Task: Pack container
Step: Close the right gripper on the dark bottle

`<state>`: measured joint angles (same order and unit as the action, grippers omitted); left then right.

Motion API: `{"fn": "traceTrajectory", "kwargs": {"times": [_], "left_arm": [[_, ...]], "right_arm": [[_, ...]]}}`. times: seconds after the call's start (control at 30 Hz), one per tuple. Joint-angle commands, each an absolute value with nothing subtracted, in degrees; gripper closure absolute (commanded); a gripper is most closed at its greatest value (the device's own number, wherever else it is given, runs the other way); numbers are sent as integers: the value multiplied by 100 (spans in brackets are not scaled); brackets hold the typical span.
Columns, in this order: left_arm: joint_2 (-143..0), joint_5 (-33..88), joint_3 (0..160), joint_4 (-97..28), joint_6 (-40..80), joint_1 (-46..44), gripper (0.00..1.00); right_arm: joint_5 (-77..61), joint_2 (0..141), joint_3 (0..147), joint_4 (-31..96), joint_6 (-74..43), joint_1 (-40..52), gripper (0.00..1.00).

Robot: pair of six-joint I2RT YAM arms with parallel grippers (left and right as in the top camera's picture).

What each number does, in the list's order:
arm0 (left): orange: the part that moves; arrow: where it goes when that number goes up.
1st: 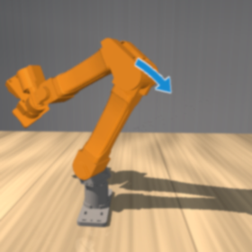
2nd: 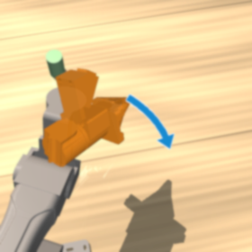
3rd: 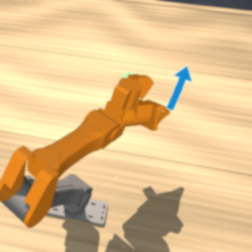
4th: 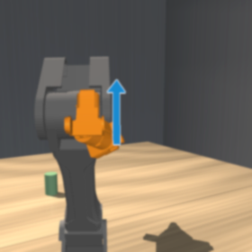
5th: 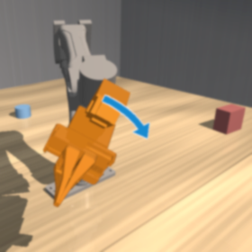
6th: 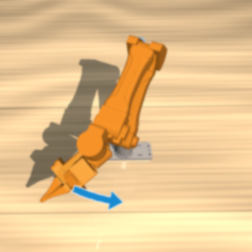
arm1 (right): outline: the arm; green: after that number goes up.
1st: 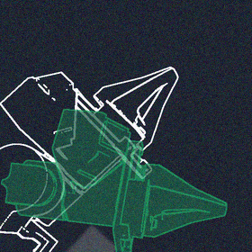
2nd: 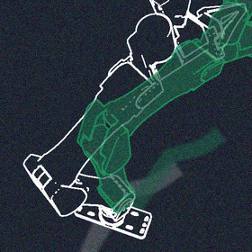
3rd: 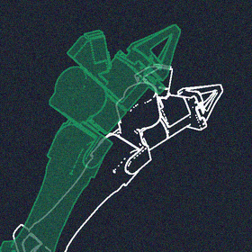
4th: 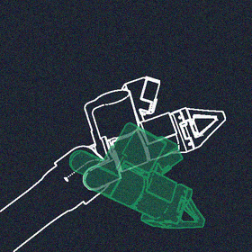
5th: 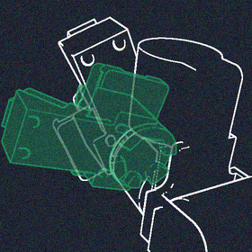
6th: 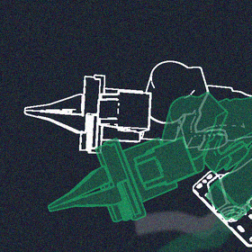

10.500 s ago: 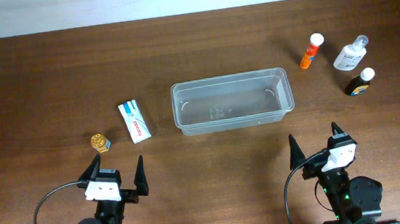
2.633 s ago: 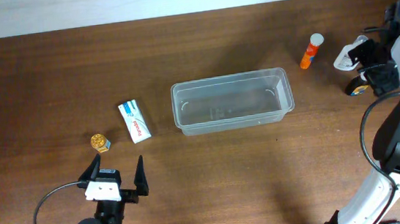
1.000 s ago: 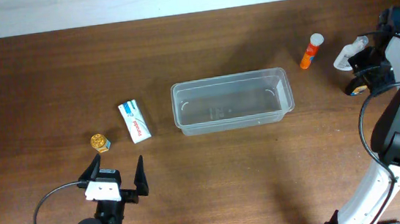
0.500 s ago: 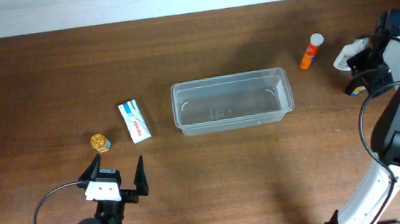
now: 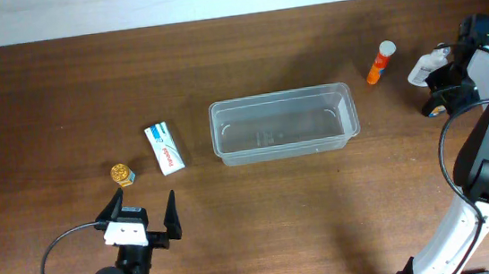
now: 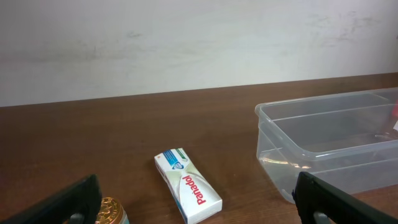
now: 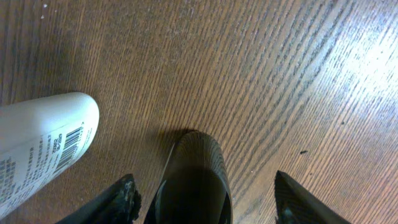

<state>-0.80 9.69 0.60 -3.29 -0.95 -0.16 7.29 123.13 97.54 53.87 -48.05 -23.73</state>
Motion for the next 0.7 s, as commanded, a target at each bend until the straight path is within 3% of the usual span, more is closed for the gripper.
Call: {"fn": "traceTrajectory", "kwargs": {"times": [0.0, 0.2, 0.67], "left_arm": [[-30, 1072, 58, -370, -178, 27, 1], [-30, 1072, 58, -370, -178, 27, 1], [-30, 1072, 58, -370, -178, 27, 1]], "right_arm": [[840, 12425, 9701, 5398, -4849, -2364, 40], [799, 12425, 9690, 5459, -4853, -2364, 47], [777, 12425, 9170, 5068, -5181, -2364, 48]]}}
